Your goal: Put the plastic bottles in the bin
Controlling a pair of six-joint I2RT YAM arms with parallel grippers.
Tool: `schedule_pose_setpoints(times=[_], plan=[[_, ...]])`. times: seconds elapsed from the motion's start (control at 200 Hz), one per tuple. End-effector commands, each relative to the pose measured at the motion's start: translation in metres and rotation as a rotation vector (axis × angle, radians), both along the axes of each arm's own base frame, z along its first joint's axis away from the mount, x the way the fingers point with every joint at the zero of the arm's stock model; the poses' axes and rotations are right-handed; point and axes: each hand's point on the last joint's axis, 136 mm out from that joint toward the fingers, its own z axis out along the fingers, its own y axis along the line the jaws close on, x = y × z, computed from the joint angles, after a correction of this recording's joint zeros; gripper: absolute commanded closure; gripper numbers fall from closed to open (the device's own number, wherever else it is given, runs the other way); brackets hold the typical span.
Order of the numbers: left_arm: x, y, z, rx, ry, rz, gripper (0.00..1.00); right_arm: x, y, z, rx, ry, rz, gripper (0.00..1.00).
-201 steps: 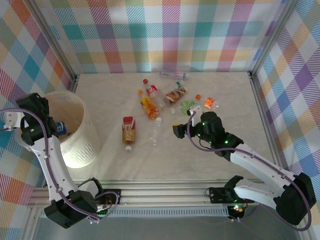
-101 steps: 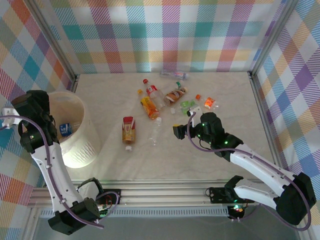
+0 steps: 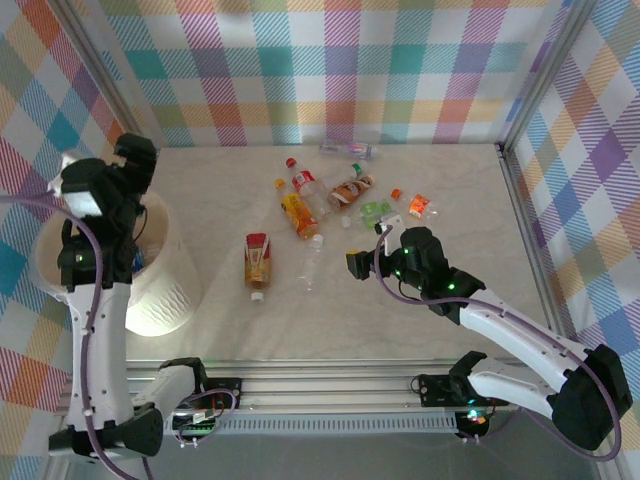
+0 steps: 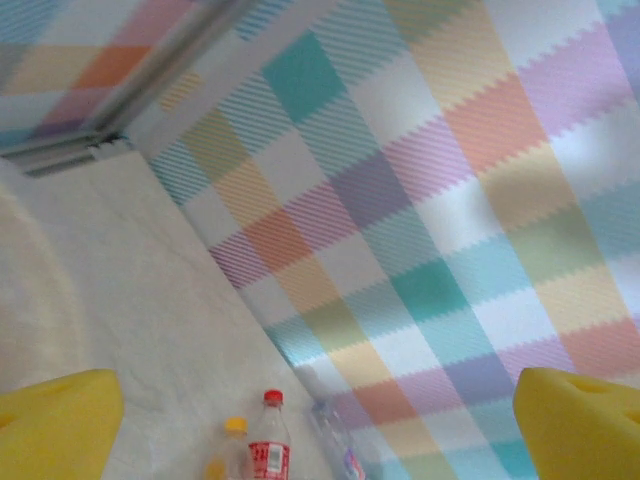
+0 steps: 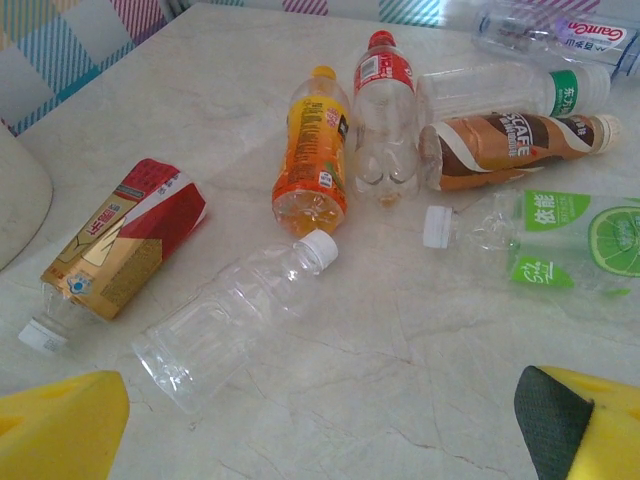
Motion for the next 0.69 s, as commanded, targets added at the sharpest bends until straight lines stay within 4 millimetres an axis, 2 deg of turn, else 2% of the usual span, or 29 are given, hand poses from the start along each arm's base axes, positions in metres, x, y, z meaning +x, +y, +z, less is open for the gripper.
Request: schedule_pose_setpoints(times=[0.0,0.195,0.285,0.36,0.53,0.69], plan=[[0.021,-0.032,0.010,0.139,0.010,-0.097,0.00,0.001,0.000,0.011,0.037,-0.029,-0.018,0.00],[0.044,-0.106,0.005,0.349,0.082,-0.272,0.00,0.001,-0.003,0.010,0.050,-0.019,-0.035,0.00],[0.051,-0.148,-0.009,0.419,0.112,-0.388,0.00,0.001,-0.004,0.010,0.061,-0.011,-0.045,0.00],[0.055,-0.176,-0.024,0.461,0.144,-0.459,0.00,0.000,-0.003,0.009,0.068,0.001,-0.044,0.00],[0.061,-0.221,-0.063,0.542,0.240,-0.564,0.00,0.001,-0.001,0.007,0.084,0.024,-0.055,0.00],[0.064,-0.250,-0.100,0.653,0.361,-0.609,0.00,0.005,-0.005,0.005,0.085,0.031,-0.092,0.00]])
